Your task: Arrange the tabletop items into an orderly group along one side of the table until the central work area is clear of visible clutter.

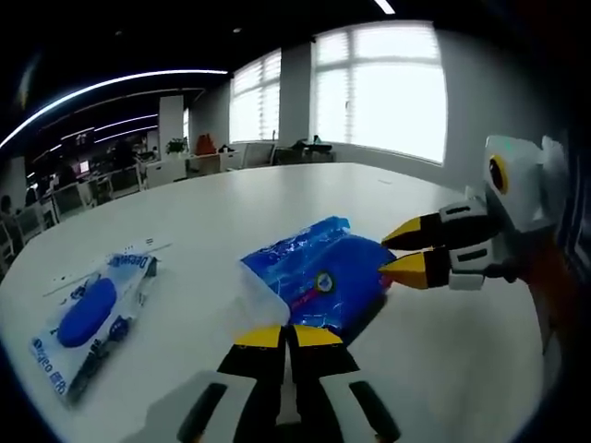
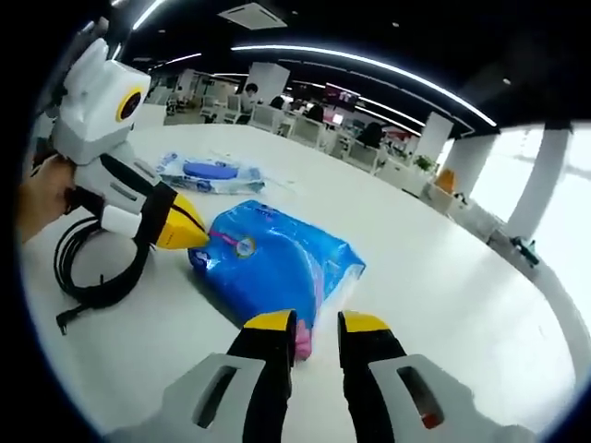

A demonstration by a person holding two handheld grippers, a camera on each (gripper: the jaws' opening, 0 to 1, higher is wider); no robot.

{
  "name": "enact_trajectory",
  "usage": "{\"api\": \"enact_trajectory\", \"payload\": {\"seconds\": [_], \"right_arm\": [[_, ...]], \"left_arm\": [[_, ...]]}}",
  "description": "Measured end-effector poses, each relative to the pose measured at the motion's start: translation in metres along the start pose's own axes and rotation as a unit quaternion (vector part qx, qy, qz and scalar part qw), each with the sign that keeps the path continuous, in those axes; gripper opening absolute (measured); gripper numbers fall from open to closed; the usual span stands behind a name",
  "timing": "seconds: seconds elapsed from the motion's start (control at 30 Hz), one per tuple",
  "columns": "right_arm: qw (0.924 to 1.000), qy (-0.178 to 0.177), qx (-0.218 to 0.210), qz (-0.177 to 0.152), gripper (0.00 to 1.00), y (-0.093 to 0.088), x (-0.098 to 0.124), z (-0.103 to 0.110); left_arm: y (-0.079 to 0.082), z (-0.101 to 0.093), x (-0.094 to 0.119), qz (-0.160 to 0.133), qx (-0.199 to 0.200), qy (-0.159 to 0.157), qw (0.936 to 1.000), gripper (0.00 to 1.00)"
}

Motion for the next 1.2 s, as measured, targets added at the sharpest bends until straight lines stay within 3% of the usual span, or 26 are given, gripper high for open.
{"api": "enact_trajectory", "payload": {"seconds": [0.57, 0.8, 1.2], "right_arm": [[0.9999, -0.011, -0.003, -0.004, 0.2, 0.001, 0.008, -0.005], [0.9998, -0.013, -0.008, -0.008, 0.21, 0.003, 0.011, -0.005], [0.9997, -0.006, -0.015, -0.019, 0.23, 0.01, 0.019, 0.0]], "left_arm": [[0.003, 0.001, 0.004, -0.019, 0.012, -0.007, 0.9997, 0.06], [0.008, 0.011, 0.006, -0.026, 0.007, 0.002, 0.9996, 0.13], [0.01, 0.021, 0.01, -0.026, 0.01, 0.008, 0.9996, 0.14]]}}
Point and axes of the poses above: the point that each gripper's makers call its tool centre point, and the gripper's own axes: x roughly backward along the fingers, z roughly to its left, y roughly out of its top, the point moved 1 cm from there along x, roughly backward along the fingers
